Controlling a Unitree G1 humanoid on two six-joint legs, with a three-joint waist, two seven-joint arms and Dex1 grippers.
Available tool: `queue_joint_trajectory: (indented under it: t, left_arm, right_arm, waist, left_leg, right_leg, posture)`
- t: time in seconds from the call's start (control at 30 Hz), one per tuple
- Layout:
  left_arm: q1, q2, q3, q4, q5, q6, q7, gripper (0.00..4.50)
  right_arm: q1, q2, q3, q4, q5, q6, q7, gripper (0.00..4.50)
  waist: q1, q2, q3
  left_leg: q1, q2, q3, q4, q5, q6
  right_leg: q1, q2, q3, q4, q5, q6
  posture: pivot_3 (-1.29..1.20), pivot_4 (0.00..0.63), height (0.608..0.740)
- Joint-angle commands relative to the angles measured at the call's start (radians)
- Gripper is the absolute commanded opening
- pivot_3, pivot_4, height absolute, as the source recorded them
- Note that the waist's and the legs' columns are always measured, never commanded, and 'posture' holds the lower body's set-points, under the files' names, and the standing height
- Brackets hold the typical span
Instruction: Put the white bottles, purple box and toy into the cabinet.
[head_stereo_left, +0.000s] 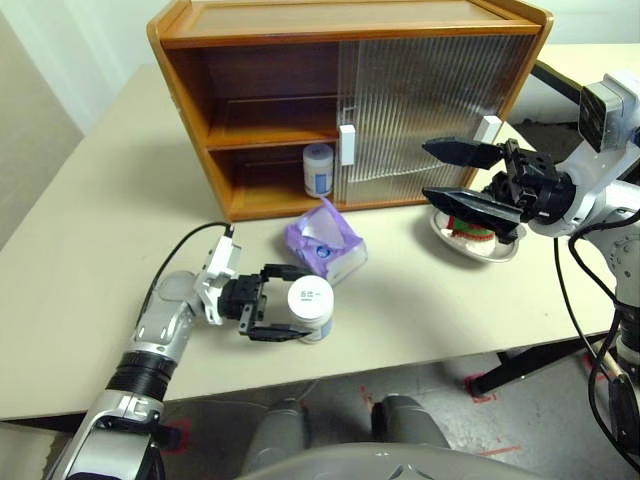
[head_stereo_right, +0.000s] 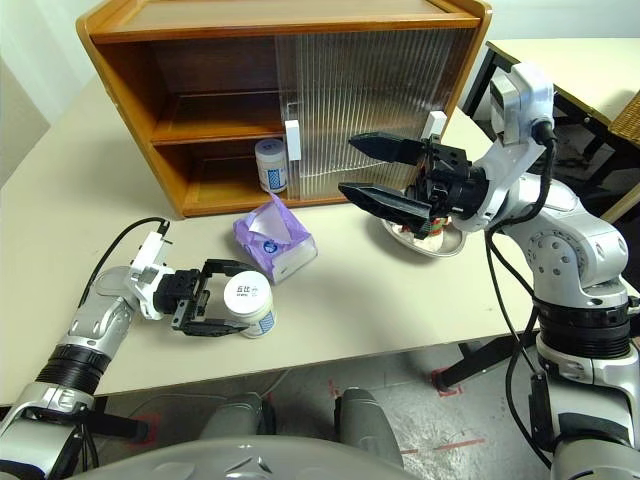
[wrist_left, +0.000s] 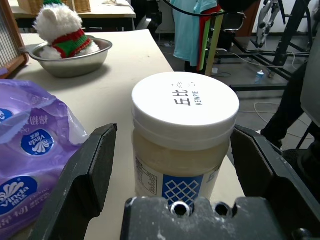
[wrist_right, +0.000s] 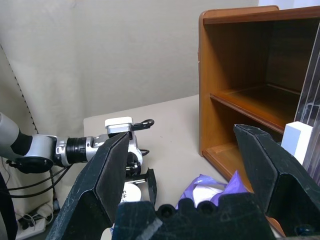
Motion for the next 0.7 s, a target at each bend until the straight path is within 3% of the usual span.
queue_joint_trajectory:
  t: [0.03, 0.67, 0.7]
  left_arm:
    - [-0.010, 0.003, -0.003, 0.002, 0.021, -0.001, -0.013, 4.48]
    - [-0.023, -0.001, -0.043, 0.205, 0.028, -0.150, -0.036, 4.48]
    - [-0.025, 0.000, -0.047, 0.213, 0.025, -0.155, -0.036, 4.32]
  right_arm:
    - [0.012, -0.007, -0.019, -0.020, 0.014, 0.004, -0.008, 4.50]
    - [0.019, -0.015, -0.023, -0.027, 0.023, 0.003, -0.020, 4.50]
    - [0.018, -0.015, -0.023, -0.026, 0.022, 0.002, -0.020, 4.50]
  waist:
    - [-0.005, 0.000, 0.000]
    - [-0.010, 0.000, 0.000]
    - [-0.010, 0.000, 0.000]
  left_leg:
    - [0.000, 0.000, 0.000, 0.000, 0.000, 0.000]
    - [0.000, 0.000, 0.000, 0.000, 0.000, -0.001]
    - [0.000, 0.000, 0.000, 0.000, 0.000, -0.001]
  right_leg:
    - [0.000, 0.000, 0.000, 0.000, 0.000, 0.000]
    - [0.000, 0.000, 0.000, 0.000, 0.000, 0.000]
    - [0.000, 0.000, 0.000, 0.000, 0.000, 0.000]
  posture:
    - [-0.05, 0.000, 0.740]
    - [-0.06, 0.000, 0.740]
    - [-0.06, 0.000, 0.740]
